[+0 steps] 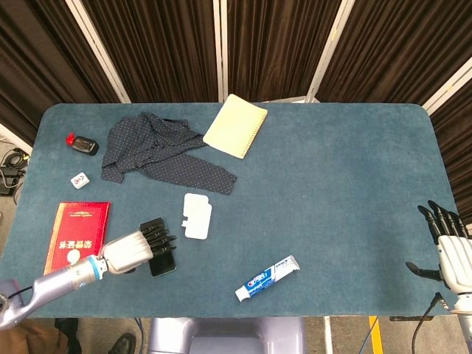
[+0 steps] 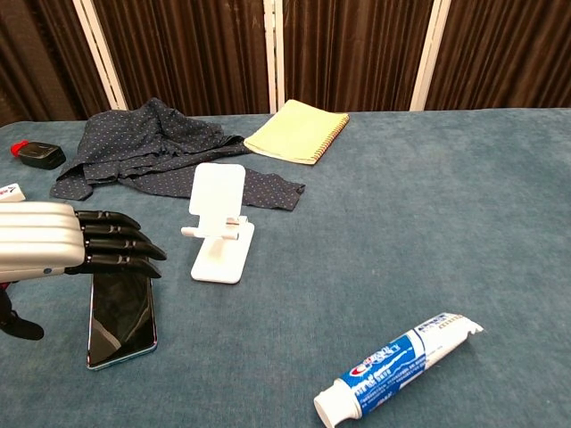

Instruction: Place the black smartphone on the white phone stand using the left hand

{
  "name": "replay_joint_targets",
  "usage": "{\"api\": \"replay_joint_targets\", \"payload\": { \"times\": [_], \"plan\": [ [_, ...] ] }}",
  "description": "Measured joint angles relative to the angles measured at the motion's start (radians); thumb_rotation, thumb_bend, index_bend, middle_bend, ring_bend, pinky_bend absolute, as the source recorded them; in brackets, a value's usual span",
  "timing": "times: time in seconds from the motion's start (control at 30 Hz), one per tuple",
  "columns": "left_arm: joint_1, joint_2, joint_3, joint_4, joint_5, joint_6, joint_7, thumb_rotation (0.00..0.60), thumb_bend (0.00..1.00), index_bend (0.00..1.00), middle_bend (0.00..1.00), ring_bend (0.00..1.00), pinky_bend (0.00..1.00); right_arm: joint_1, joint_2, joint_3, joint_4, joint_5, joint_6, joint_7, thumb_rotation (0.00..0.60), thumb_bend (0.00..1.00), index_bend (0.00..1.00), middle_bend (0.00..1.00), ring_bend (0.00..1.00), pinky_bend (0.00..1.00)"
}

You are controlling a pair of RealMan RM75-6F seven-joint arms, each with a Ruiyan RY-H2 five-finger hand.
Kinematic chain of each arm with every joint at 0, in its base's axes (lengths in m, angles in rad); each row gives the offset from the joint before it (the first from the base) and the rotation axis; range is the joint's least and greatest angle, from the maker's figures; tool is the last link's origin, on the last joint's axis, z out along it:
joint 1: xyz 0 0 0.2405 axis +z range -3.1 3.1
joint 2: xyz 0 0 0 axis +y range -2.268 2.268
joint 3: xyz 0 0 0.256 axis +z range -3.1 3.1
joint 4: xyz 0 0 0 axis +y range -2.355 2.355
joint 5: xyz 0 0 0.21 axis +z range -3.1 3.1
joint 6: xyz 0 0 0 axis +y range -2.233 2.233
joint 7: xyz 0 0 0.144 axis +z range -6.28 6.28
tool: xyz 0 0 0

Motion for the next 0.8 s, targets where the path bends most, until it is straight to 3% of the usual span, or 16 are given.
{"api": "replay_joint_targets", "payload": {
  "times": [0.2, 0.5, 0.8],
  "plan": [
    [-0.024, -0.063, 0.012, 0.107, 0.016, 0.018, -0.058, 0.6, 0.0, 0.12, 0.0, 0.13, 0.15, 0.003, -0.002, 0.002, 0.004, 0.007, -0.007, -0.005, 0.6, 0.0, 0.0, 0.0, 0.0, 0.0],
    [-0.051, -0.137, 0.023, 0.222, 0.014, 0.022, -0.089, 0.6, 0.0, 0.13, 0.0, 0.13, 0.14, 0.006, -0.007, 0.003, 0.01, 0.021, -0.015, -0.011, 0.6, 0.0, 0.0, 0.0, 0.0, 0.0],
    [-0.054, -0.176, 0.043, 0.266, 0.0, 0.021, -0.058, 0.6, 0.0, 0.16, 0.01, 0.13, 0.08, 0.008, -0.004, 0.0, 0.002, 0.021, -0.024, -0.014, 0.6, 0.0, 0.0, 0.0, 0.0, 0.0]
  ]
}}
